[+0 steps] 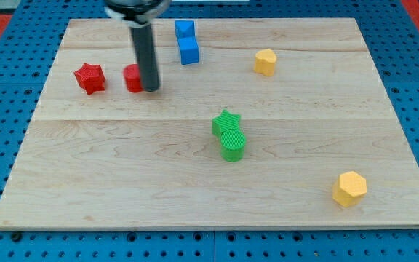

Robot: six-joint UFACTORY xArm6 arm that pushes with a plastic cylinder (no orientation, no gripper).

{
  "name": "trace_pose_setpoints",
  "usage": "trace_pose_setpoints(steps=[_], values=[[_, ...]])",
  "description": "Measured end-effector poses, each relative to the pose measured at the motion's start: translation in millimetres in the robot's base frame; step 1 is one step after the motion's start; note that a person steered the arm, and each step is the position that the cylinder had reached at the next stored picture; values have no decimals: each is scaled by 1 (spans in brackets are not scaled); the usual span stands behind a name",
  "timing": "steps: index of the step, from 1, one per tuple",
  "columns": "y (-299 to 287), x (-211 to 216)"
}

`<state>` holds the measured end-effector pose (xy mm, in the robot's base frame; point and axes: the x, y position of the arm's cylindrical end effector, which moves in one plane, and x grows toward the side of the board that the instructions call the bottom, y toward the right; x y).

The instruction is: Slide the heart into the hexagon

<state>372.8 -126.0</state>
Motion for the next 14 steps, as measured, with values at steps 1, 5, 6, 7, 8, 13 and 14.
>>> trace_pose_setpoints(steps=[1,5,6,7,8,13,14], values=[[-18,-1],[134,-68],[185,-69],[242,-69],[283,-72],[293,-29],[288,12]])
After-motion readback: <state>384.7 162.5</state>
